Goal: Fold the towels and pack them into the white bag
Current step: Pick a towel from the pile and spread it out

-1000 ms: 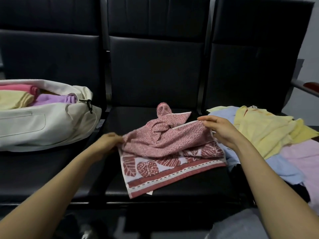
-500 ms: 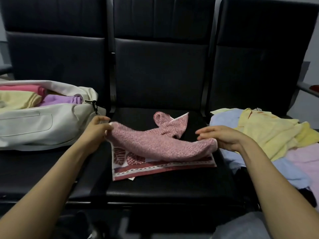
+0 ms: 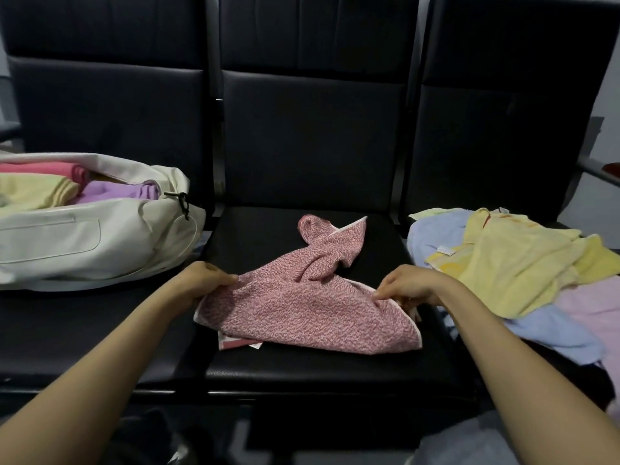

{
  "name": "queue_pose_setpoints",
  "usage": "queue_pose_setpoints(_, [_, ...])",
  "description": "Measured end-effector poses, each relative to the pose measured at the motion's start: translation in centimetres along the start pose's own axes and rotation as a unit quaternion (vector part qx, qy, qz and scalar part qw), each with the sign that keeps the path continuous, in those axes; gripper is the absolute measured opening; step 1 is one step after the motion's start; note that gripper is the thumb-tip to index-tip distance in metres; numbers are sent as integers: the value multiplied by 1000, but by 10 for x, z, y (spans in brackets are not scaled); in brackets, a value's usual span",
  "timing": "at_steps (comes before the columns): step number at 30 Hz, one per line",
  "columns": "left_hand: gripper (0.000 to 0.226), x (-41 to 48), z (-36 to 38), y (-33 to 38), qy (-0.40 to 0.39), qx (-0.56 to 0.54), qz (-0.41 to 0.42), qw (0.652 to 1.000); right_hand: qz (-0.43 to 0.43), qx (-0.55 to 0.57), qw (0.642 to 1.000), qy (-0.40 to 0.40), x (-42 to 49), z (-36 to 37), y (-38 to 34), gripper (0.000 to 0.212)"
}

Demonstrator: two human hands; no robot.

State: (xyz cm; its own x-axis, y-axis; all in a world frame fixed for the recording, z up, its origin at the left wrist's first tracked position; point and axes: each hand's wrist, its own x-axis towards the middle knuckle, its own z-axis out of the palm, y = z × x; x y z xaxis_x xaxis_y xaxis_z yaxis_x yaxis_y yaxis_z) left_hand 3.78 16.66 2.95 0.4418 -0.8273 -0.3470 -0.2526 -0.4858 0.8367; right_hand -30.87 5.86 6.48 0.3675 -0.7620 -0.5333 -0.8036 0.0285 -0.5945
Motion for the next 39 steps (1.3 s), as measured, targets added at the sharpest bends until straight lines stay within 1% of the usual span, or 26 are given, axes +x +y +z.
queue_pose_setpoints(2, [16,1,2,1,-4,-17,7,1000,-2,-30,1000,-6,-1,-3,0,9])
queue_pose_setpoints(4, [21,0,5,2,-38,-9,-11,999,-10,-40,999,-19,-3,-3,1,9])
queue_pose_setpoints(6, [23,1,8,2,-65,-4,-27,997,-43,-1,999,18,-3,-1,2,7])
queue_pose_setpoints(7, [22,1,9,4,-62,-20,-21,998,-62,59,995,54,-2,-1,2,7])
queue_pose_setpoints(8, [24,2,9,6,-47,-56,-8,997,-78,143,983,90,-1,-3,2,7])
queue_pose_setpoints(9, [31,3,9,9,-35,-109,5,993,-94,232,961,120,-1,-7,2,8])
queue_pose_setpoints(11, [38,2,6,18,-32,-227,20,973,-134,373,906,149,-6,-16,2,11])
queue_pose_setpoints(13, [37,-4,5,27,-44,-293,24,955,-177,444,865,152,-13,-23,3,19])
queue_pose_setpoints(15, [34,-13,2,33,-52,-319,46,945,-209,469,847,139,-22,-29,0,24])
queue_pose_setpoints(16, [32,-18,-1,37,-54,-324,61,942,-221,468,846,129,-28,-33,-4,24])
queue_pose_setpoints(17, [30,-22,-5,42,-57,-324,75,941,-230,453,854,116,-34,-37,-8,25])
queue_pose_setpoints(19, [30,-30,-18,57,-65,-319,107,939,-239,379,888,104,-46,-48,-17,30])
queue_pose_setpoints(21, [31,-39,-32,78,-61,-314,137,938,-233,302,913,144,-59,-59,-30,32])
queue_pose_setpoints(22, [31,-45,-40,90,-53,-313,147,937,-233,278,914,182,-65,-65,-38,31])
queue_pose_setpoints(24, [31,-57,-56,116,-29,-315,167,934,-240,264,897,262,-78,-80,-55,31])
queue_pose_setpoints(27, [31,-77,-83,155,7,-345,223,912,-275,297,850,336,-100,-108,-78,28])
queue_pose_setpoints(28, [31,-85,-91,167,12,-350,246,904,-285,291,839,362,-106,-118,-86,26])
queue_pose_setpoints(30, [27,-100,-105,187,14,-320,298,899,-295,246,829,406,-118,-134,-100,19])
queue_pose_setpoints(31, [25,-107,-109,195,19,-280,321,905,-292,212,834,418,-124,-140,-107,16])
queue_pose_setpoints(33, [19,-118,-116,206,51,-166,351,920,-263,147,860,412,-137,-147,-118,14])
queue_pose_setpoints(34, [17,-122,-119,210,67,-127,355,924,-250,142,876,387,-144,-149,-121,15])
queue_pose_setpoints(35, [15,-126,-122,213,77,-117,354,925,-246,167,889,349,-153,-150,-125,17])
queue_pose_setpoints(36, [14,-129,-126,215,81,-130,349,924,-252,221,891,308,-160,-150,-127,18])
queue_pose_setpoints(37, [14,-132,-129,218,78,-158,342,923,-264,290,877,276,-166,-152,-129,18])
queue_pose_setpoints(39, [18,-137,-134,223,43,-221,326,918,-289,415,829,237,-172,-156,-130,18])
